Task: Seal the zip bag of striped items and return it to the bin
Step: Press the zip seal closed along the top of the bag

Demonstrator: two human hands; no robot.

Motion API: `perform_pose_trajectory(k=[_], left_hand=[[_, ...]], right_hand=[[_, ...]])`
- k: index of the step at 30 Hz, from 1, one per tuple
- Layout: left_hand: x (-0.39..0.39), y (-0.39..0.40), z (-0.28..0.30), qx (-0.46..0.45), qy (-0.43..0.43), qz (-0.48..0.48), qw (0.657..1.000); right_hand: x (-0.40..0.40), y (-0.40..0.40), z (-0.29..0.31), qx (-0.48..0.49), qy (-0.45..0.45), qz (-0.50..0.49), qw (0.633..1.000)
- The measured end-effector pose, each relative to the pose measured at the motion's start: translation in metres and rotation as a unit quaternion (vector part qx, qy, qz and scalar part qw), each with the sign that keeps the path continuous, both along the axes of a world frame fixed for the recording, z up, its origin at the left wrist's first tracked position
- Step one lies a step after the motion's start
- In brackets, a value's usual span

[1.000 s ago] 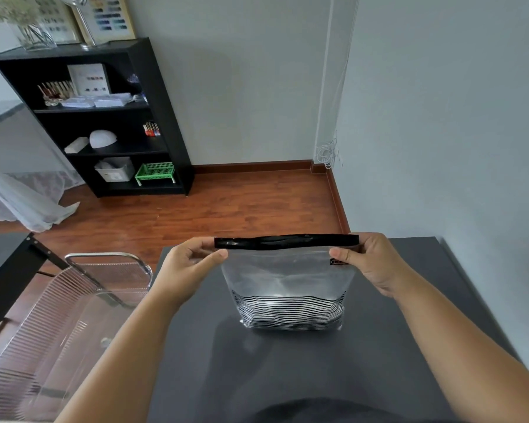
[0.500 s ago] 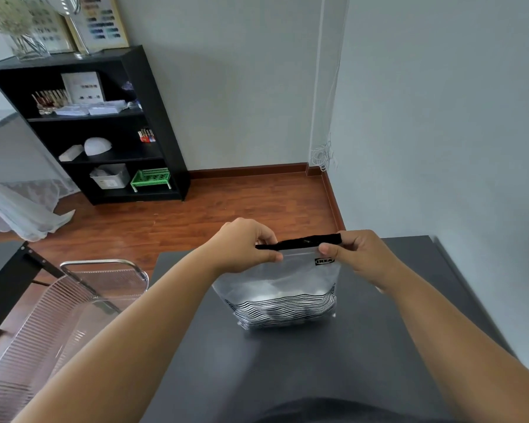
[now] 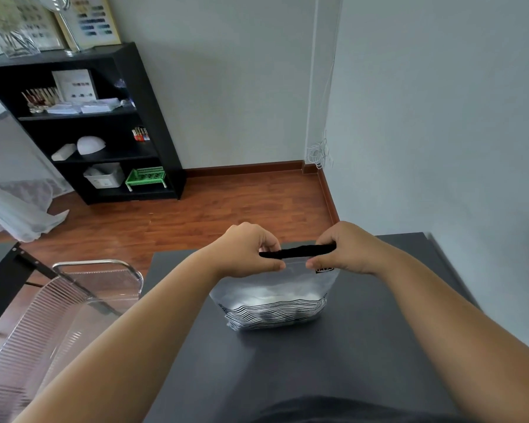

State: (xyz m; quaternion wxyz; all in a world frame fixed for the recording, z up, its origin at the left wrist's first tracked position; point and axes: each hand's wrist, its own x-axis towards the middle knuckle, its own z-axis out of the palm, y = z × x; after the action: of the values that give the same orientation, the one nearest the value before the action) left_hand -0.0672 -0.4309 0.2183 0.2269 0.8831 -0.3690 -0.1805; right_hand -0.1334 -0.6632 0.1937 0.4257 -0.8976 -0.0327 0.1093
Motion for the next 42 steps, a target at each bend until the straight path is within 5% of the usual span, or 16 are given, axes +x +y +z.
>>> perform_pose_trajectory(k=[11,19,33,42], left_hand=[[0.012,0.045,-0.001,0.057,0.042,0.05,0.996],[0.007,0.039,-0.009,-0.007,-0.034,0.049,0.998],[0.01,0.077,-0.04,-0.206,0.089,0.201,0.954],[-0.001,0.06,-0.049,-0.229,0.023,0.187,0.955]], right_hand=[[0.005,-0.013,-0.01,0.061,0.034,0.002,0.998],[0.024,0.03,0.015,-0.219,0.012,0.073,0.973],[0.033,0.014,0.007,-0.062,0.062,0.088,0.992],[0.044,0.039,0.014,-0.053,0.034,0.096,0.993]])
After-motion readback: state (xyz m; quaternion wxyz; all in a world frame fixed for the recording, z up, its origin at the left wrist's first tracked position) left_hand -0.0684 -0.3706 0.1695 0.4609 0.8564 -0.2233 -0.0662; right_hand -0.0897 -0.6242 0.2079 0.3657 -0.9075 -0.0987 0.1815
